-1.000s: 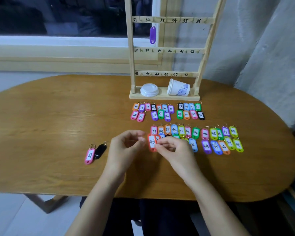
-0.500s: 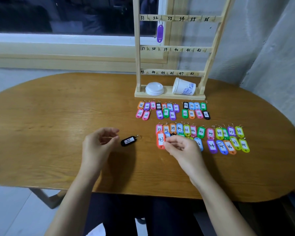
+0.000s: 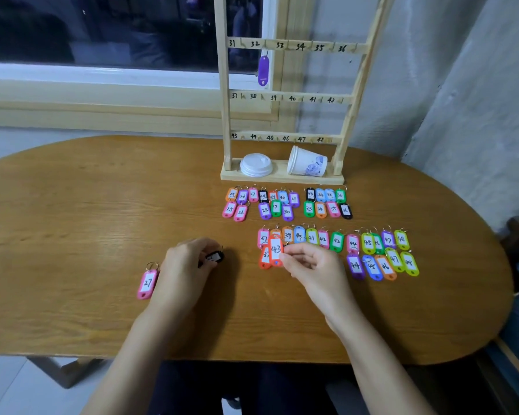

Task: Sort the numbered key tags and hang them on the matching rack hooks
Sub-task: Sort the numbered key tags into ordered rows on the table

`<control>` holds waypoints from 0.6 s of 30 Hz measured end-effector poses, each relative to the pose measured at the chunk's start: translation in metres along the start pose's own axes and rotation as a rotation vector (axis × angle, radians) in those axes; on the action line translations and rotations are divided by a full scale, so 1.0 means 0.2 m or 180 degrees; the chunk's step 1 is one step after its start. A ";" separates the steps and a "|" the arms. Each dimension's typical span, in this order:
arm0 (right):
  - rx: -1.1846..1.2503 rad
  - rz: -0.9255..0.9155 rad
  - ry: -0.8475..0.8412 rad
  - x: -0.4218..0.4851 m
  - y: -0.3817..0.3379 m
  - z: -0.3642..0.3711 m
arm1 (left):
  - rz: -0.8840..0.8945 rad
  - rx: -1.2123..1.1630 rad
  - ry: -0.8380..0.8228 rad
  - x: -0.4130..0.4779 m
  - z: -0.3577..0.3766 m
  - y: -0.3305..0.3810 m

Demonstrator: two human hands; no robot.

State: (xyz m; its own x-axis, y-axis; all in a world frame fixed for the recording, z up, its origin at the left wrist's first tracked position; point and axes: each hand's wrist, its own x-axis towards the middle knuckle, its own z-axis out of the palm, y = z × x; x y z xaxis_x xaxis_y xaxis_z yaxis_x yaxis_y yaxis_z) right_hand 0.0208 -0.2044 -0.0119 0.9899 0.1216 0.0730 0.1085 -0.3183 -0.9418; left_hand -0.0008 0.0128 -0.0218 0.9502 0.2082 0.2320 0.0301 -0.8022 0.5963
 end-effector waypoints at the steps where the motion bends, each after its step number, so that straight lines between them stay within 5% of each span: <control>1: 0.0005 0.0015 0.0028 0.01 0.00 -0.01 | -0.0017 -0.0018 -0.0007 0.01 0.00 0.00; 10: 0.0111 -0.0012 0.0633 0.07 0.07 -0.20 | 0.0070 0.0002 -0.0014 0.05 0.00 0.04; 18: -0.0495 0.0182 0.1259 0.07 0.21 -0.46 | -0.0229 -0.1079 0.0211 0.01 0.03 0.14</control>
State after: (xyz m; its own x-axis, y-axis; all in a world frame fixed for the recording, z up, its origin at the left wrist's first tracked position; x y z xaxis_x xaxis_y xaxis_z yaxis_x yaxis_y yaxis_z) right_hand 0.0469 -0.3023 -0.0210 0.9502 -0.2606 0.1708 0.0349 -0.4557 -0.8894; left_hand 0.0039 -0.0129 -0.0091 0.9268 0.3023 0.2229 -0.0189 -0.5551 0.8316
